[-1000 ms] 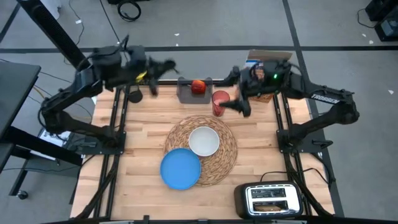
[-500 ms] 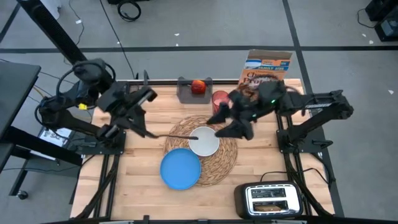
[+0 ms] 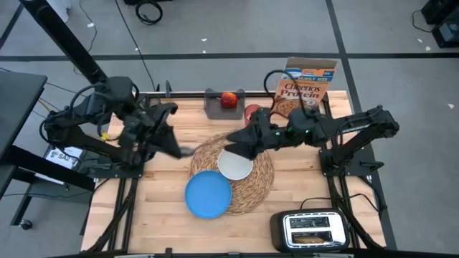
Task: Arrange a breakfast setting
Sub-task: Put the black spoon on the brown tablemat to the right of the white bowl
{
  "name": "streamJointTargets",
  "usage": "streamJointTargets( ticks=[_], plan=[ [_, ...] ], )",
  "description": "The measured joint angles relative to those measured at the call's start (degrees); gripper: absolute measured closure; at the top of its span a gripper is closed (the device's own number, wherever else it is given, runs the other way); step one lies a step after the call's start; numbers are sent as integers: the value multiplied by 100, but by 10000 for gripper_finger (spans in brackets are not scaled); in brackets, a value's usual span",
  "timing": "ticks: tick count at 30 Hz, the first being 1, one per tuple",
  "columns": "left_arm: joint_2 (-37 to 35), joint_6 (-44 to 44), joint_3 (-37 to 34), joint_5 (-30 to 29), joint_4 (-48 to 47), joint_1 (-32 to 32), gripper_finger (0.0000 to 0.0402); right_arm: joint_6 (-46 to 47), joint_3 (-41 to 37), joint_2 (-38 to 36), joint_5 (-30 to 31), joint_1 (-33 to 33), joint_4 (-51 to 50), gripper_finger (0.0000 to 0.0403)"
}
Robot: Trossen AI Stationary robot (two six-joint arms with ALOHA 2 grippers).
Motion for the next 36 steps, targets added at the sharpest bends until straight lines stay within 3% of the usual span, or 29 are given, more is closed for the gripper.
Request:
streamJointTargets(
  ticks=[6,14,21,26,29,31,36],
  plan=[
    [40,829,0,-2337,-110,0,389,-175,-2,403,1005,25,675,114],
    [283,1812,-2,-3988,-633,-63,389,-908,-2,642,1168,-367,1545,129],
    [252,1480,0,-3650,-784,-356,389,-2597,0,-167,68,-598,136,129],
    [102,789,0,-2772,-968,-354,389,-4189,0,-888,-764,-590,-1491,129],
    [107,359,9,-2037,-1031,-390,389,-4545,9,-1143,-1006,-638,-2245,132],
    [222,376,12,-2000,-1137,-540,389,-4662,2,-1180,-1193,-725,-2628,134],
    [709,957,0,-2604,-1257,-1068,389,-5298,0,-1115,-1644,-862,-2926,135]
  ],
)
